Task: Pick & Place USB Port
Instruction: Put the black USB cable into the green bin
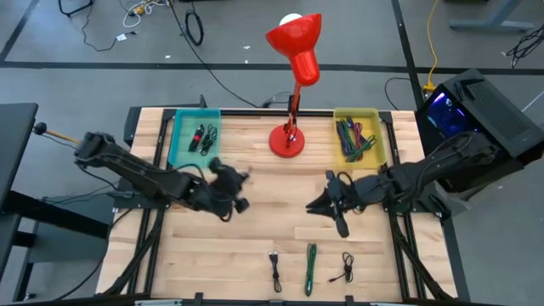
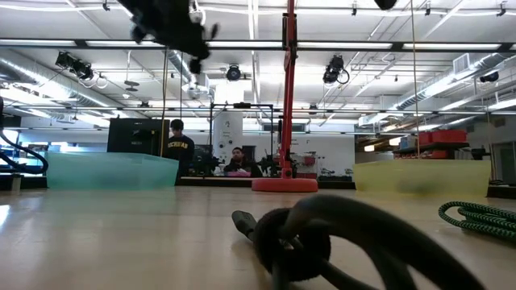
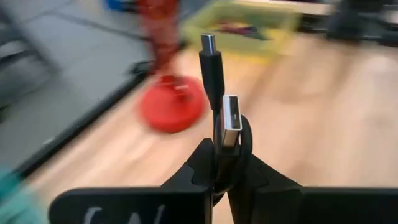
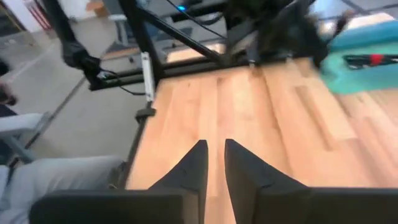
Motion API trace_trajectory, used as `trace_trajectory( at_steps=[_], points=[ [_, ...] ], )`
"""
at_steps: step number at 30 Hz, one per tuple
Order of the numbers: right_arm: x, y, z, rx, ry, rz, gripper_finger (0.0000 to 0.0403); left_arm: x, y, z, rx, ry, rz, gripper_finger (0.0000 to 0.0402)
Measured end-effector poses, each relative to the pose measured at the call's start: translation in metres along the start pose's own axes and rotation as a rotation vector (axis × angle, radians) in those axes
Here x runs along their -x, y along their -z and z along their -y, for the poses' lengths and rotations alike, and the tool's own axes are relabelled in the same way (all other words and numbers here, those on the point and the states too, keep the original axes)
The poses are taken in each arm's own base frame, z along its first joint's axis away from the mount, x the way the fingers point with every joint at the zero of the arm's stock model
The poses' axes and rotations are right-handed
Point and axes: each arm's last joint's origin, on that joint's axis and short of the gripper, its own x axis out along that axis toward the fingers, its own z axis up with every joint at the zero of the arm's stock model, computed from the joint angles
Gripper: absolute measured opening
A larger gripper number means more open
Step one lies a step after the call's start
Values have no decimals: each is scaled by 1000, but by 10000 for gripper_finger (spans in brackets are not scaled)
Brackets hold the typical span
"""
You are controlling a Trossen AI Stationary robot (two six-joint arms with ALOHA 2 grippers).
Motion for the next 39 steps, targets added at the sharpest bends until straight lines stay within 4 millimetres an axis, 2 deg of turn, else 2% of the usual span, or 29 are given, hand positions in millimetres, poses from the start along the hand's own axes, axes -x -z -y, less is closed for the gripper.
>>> trace_trajectory(
  at_steps=[9, 13, 15, 21, 28, 31, 34, 39],
  points=[
    [-23, 30, -23, 3, -124, 91, 48, 32, 5, -54, 70, -210, -35, 20],
    [-28, 35, -31, 24, -149, 92, 47, 43, 9, -75, 143, -295, -16, 20],
    [-27, 34, -32, 25, -156, 101, 47, 46, 18, -85, 183, -305, -9, 20],
    [-27, 32, -32, 37, -161, 122, 48, 45, 64, -114, 328, -286, 18, 20],
    [-26, 29, -33, 65, -169, 155, 48, 40, 106, -145, 652, -338, 131, 20],
    [-26, 27, -34, 78, -174, 176, 48, 34, 115, -151, 722, -390, 171, 20],
    [-25, 26, -34, 89, -176, 188, 48, 27, 121, -155, 711, -446, 124, 20],
    [-25, 26, -34, 100, -175, 188, 48, 19, 118, -158, 731, -489, 107, 20]
  ],
)
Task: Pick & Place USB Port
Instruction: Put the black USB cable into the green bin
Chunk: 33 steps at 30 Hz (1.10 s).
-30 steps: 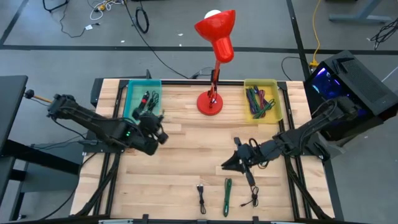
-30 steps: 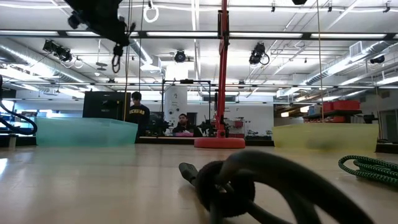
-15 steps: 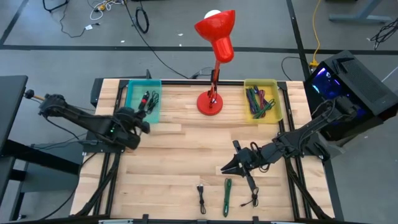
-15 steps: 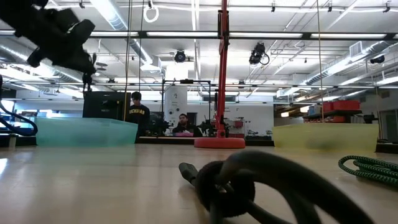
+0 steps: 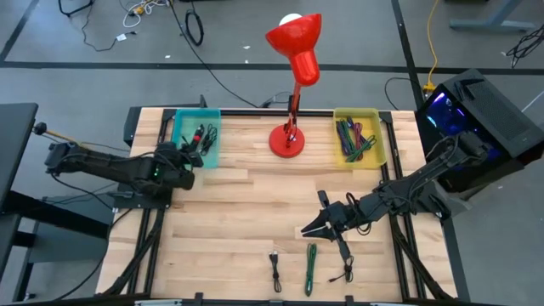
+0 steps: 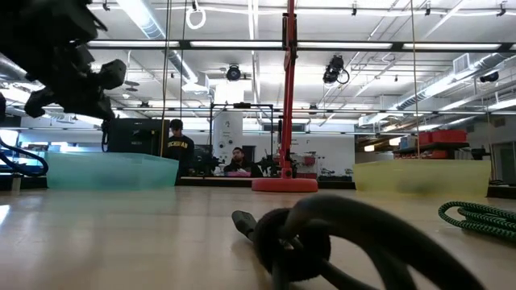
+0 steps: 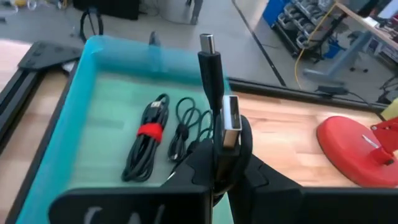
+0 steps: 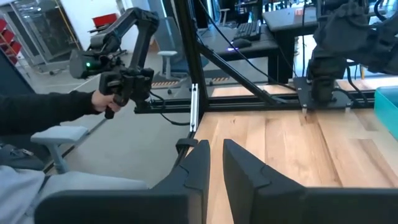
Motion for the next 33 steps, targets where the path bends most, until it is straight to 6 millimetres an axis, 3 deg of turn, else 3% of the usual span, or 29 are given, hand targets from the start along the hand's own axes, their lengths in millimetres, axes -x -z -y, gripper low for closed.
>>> trace_trajectory(
  at_steps=[5, 15, 24, 33],
  points=[
    [0, 0, 0, 0, -1, 1, 48, -8, -6, 12, -81, 22, -18, 20],
    [0, 0, 0, 0, -1, 4, 48, -19, -14, 18, -55, 20, -32, 21],
    [0, 0, 0, 0, -1, 4, 48, -23, -17, 16, -30, -13, -6, 96],
    [0, 0, 0, 0, -1, 3, 48, -24, -19, 16, -12, -22, 5, 129]
  ],
)
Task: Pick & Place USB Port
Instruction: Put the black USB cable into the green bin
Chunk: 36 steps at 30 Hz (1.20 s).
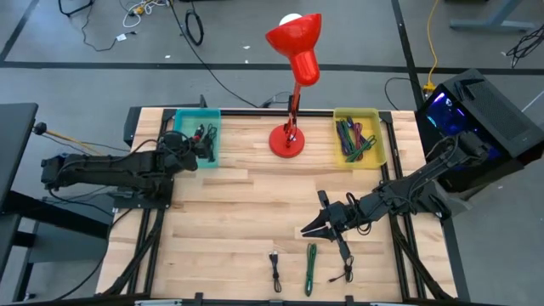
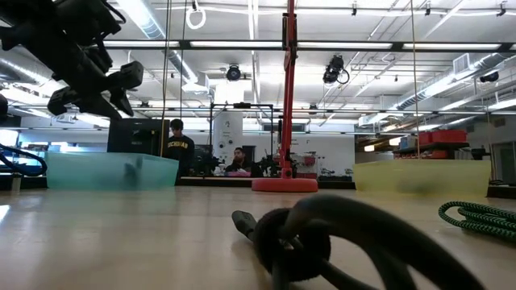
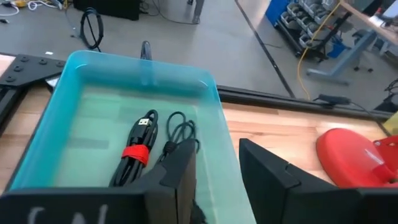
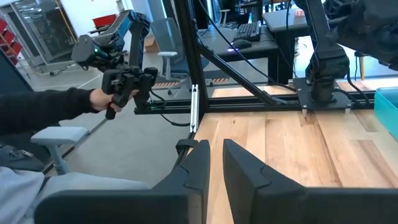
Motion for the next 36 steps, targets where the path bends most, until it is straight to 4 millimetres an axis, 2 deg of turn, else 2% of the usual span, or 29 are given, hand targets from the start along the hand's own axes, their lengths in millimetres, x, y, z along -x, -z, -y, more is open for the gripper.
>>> trace_trajectory(
  at_steps=[3, 6, 11, 15, 19, 27, 31, 36],
  points=[
    [0, 0, 0, 0, 0, 0, 48, 0, -2, 5, 56, 42, -8, 129],
    [0, 0, 0, 1, 0, -2, 48, 1, -5, 15, 47, 155, -58, 126],
    [0, 1, 0, 1, 1, -6, 48, 9, -8, 36, -28, 542, -241, 122],
    [0, 1, 0, 1, -9, -8, 48, 27, 1, 45, -90, 820, -449, 121],
    [0, 1, 0, 1, -9, -8, 48, 53, 22, 56, -139, 935, -535, 121],
    [0, 1, 0, -50, -8, -8, 48, 108, 77, 82, -243, 1067, -504, 121],
    [0, 1, 0, -48, 2, -5, 48, 134, 104, 103, -440, 1108, -467, 121],
    [0, 0, 1, -48, 28, 2, 48, 162, 131, 142, -689, 1216, -410, 121]
  ],
)
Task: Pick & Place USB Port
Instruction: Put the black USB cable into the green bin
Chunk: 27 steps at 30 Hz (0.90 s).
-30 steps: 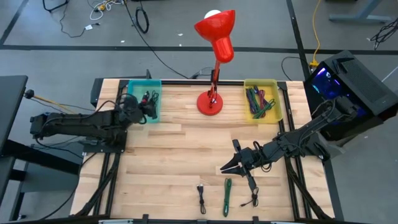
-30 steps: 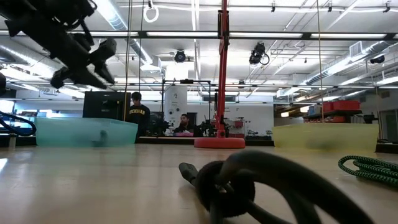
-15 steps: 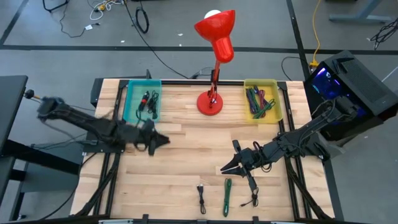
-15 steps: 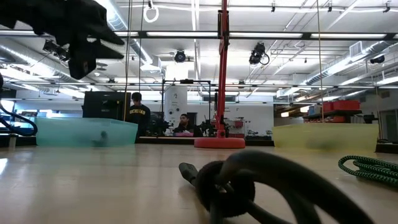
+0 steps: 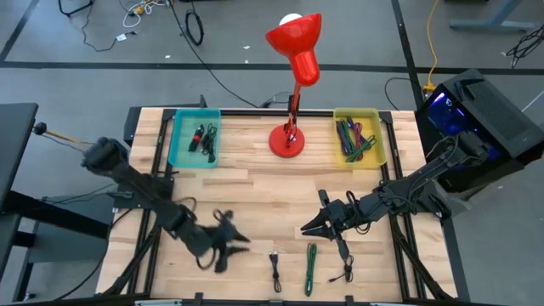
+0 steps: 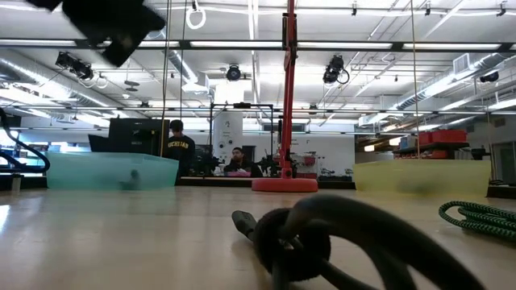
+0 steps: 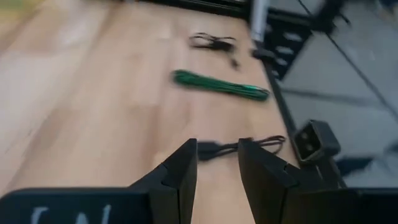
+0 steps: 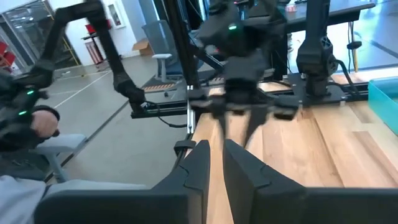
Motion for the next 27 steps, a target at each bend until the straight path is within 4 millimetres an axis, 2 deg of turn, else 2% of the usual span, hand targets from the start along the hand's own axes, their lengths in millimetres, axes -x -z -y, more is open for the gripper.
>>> trace_trajectory(
  at_steps=[6, 12, 20, 27],
  points=[
    [0, 0, 0, 0, -5, -2, 48, -50, -2, 37, -348, 92, -109, 121],
    [0, 1, 0, 7, -8, -11, 48, -92, 4, 56, -564, 96, -284, 121],
    [0, 1, 0, 10, -7, -13, 48, -117, -3, 59, -643, 104, -326, 121],
    [0, 1, 0, 11, -7, -13, 48, -123, 2, 51, -620, 120, -372, 121]
  ],
)
